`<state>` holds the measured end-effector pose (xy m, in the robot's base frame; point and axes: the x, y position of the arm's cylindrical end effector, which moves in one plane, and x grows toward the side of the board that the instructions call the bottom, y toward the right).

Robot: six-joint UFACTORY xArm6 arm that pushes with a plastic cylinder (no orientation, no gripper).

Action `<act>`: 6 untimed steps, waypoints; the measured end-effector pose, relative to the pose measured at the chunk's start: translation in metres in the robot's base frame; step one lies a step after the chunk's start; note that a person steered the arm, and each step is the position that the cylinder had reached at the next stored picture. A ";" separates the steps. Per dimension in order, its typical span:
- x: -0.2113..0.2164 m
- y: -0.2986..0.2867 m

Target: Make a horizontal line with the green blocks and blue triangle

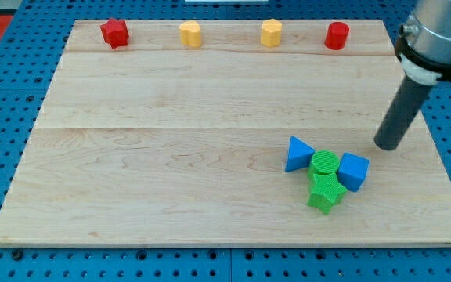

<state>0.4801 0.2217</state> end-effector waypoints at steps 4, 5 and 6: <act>0.003 0.002; 0.007 0.003; 0.061 0.033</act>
<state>0.5410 0.2545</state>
